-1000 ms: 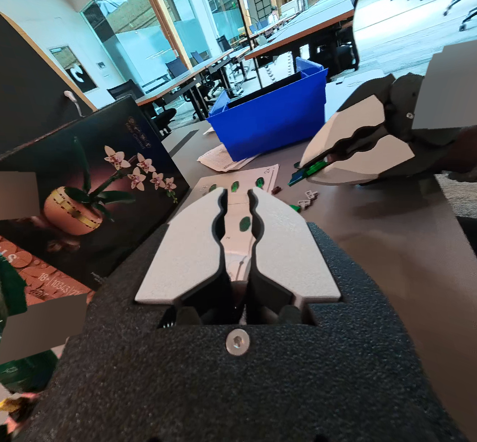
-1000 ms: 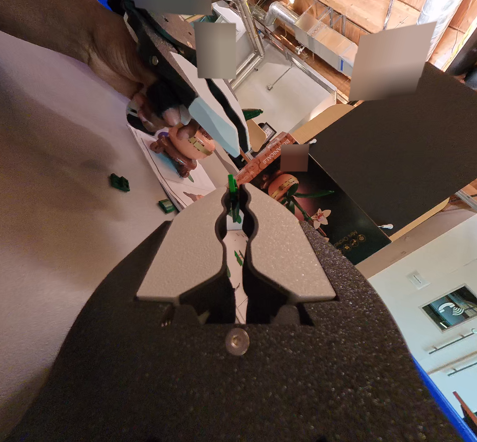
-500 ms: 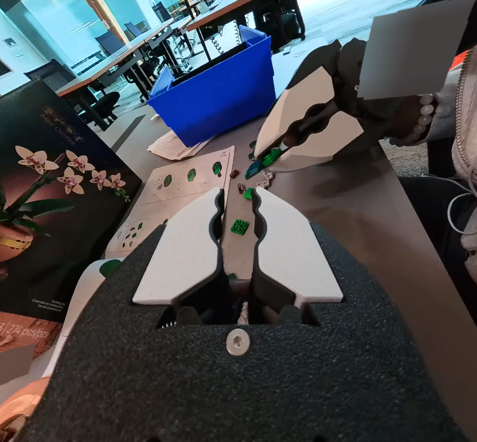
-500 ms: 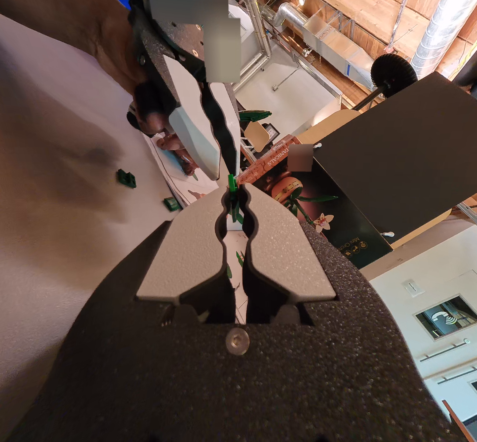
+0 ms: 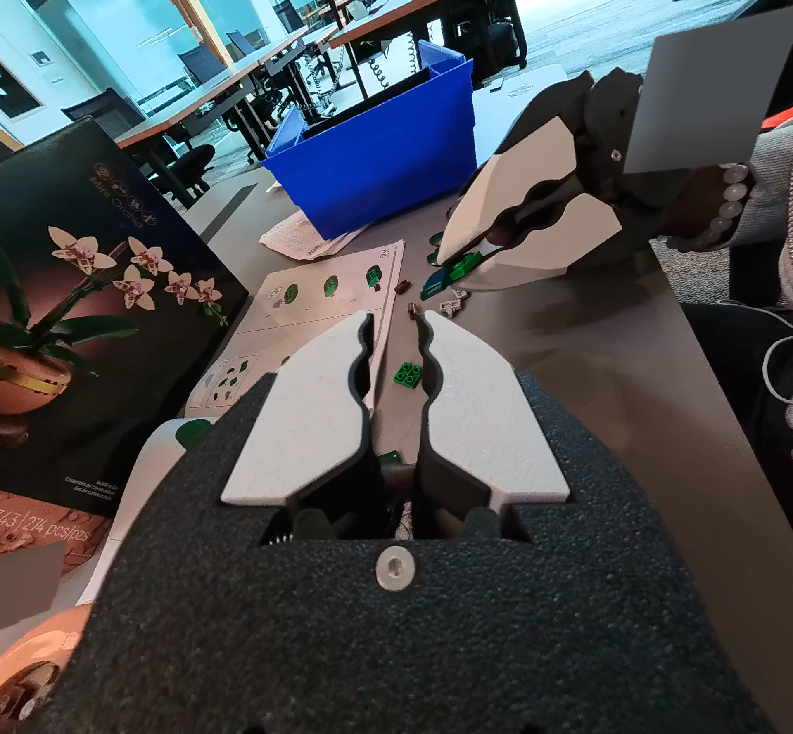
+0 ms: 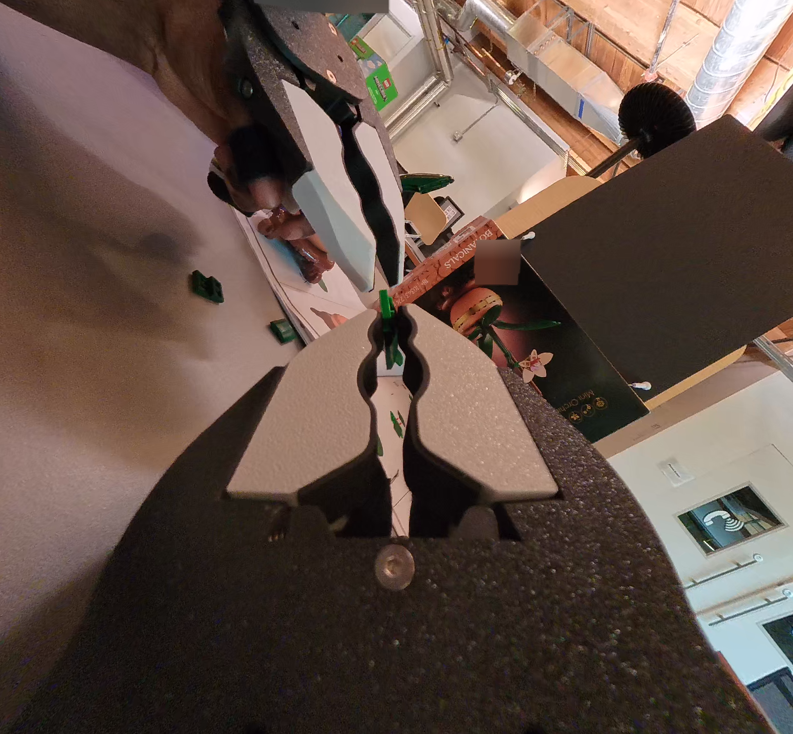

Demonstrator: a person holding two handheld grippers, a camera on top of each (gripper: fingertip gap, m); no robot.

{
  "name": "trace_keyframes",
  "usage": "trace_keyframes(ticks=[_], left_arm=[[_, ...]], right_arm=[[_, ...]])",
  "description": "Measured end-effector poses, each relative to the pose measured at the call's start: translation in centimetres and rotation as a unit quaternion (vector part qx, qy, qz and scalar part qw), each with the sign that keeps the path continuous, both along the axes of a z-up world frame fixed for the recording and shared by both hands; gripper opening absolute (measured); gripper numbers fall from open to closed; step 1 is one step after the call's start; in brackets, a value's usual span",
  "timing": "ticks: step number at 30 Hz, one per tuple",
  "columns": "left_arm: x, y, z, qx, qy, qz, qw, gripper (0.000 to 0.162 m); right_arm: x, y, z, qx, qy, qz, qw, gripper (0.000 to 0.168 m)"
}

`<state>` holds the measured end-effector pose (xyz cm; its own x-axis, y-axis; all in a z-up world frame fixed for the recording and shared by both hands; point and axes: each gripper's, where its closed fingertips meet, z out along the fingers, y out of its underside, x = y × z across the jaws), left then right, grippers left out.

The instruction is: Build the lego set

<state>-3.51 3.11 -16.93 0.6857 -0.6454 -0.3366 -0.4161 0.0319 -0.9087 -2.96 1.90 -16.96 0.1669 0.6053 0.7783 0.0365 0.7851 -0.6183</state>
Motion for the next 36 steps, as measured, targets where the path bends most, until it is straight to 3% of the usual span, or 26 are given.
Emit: trace_keyframes(ticks=[15, 26, 36], left_arm=[[1.4, -0.9, 0.3, 0.036, 0.022, -0.047, 0.998, 0.02], [2.8, -2.3, 1.8, 0.124, 0.041, -0.091, 0.987, 0.019], [4.2, -3.3, 0.9, 0.168, 0.106, -0.127, 0.972, 0.019]], right_arm=[[0.2, -0.6, 0.6, -0.014, 0.021, 0.016, 1.0, 0.006], [1.7, -2.1, 1.7, -0.087, 0.041, 0.12, 0.988, 0.006], [2.6, -3.4, 2.1, -0.133, 0.04, 0.197, 0.97, 0.006]])
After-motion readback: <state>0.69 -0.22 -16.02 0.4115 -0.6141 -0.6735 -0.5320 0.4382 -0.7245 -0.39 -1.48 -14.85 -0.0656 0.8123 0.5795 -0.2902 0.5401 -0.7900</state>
